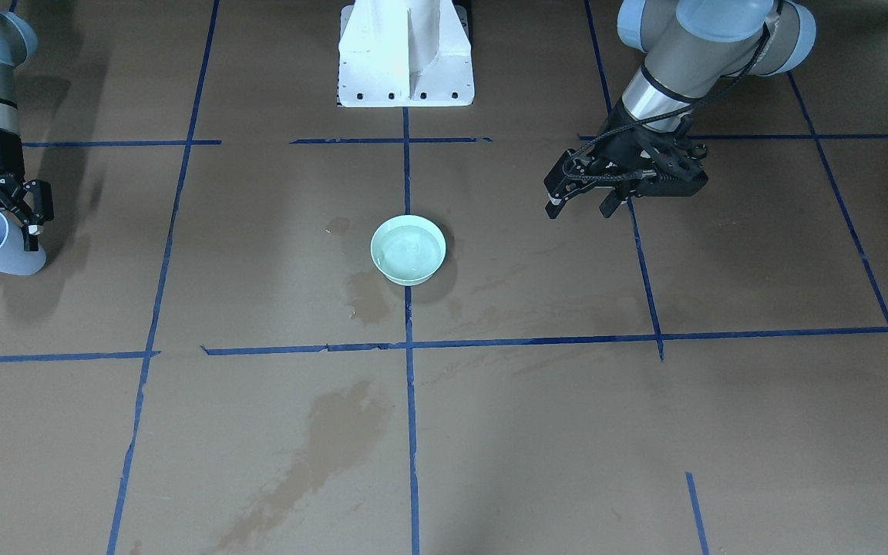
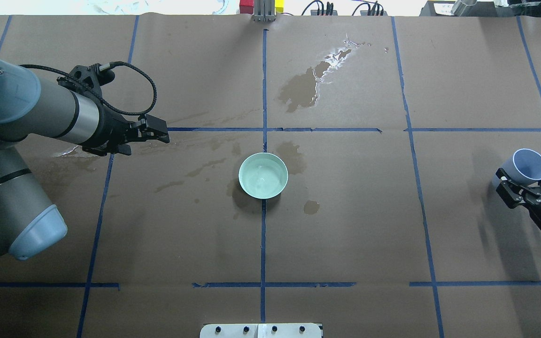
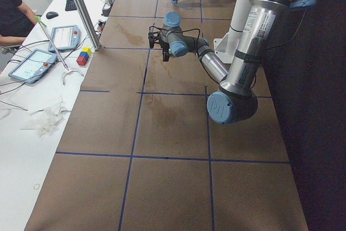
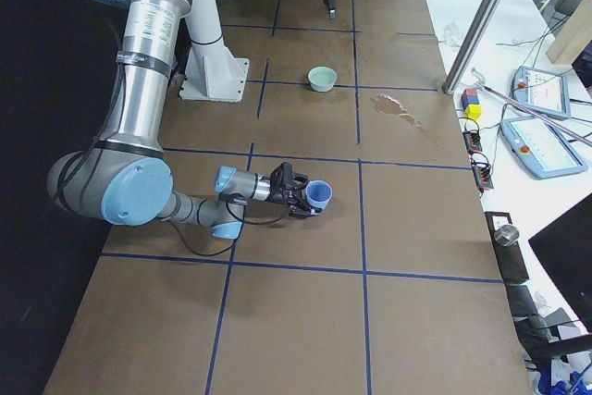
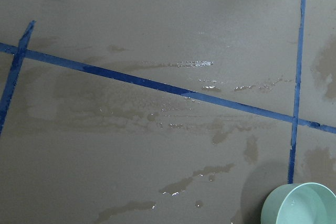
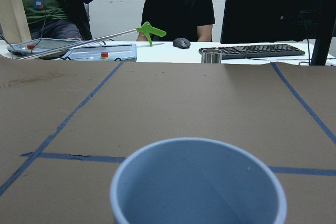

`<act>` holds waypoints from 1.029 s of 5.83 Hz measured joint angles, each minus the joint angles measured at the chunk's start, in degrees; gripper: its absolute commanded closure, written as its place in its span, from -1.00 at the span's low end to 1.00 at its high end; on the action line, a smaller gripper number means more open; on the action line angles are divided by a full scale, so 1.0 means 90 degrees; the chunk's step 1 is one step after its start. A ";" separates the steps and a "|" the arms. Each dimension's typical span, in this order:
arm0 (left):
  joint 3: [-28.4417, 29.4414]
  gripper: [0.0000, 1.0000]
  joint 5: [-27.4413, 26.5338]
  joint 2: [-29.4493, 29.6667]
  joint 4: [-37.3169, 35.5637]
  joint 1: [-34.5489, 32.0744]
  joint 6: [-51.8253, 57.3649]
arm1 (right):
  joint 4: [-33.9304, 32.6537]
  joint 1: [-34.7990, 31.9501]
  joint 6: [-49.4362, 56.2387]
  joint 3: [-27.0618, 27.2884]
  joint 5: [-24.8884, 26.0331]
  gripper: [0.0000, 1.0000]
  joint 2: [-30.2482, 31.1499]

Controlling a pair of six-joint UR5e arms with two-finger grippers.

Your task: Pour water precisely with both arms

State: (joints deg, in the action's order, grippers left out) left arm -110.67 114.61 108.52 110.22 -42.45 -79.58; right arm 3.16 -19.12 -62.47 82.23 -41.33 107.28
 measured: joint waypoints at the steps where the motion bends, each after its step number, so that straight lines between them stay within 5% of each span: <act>1: -0.0005 -1.00 0.0000 -0.0008 0.0000 0.0000 0.0003 | 0.0000 0.0002 -0.0002 -0.0001 -0.0002 -0.32 -0.0004; 2: -0.0011 -1.00 0.0000 -0.0017 0.0000 0.0000 0.0004 | -0.0002 0.0004 0.0000 -0.0013 -0.0002 -0.98 -0.0005; 6: -0.0009 -1.00 0.0000 -0.0016 0.0000 0.0000 -0.0005 | -0.0007 0.0007 0.0011 -0.0030 -0.0017 -1.00 0.0008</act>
State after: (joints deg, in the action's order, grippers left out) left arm -110.74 114.61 108.38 110.21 -42.45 -79.63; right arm 3.10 -19.05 -62.37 81.96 -41.49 107.35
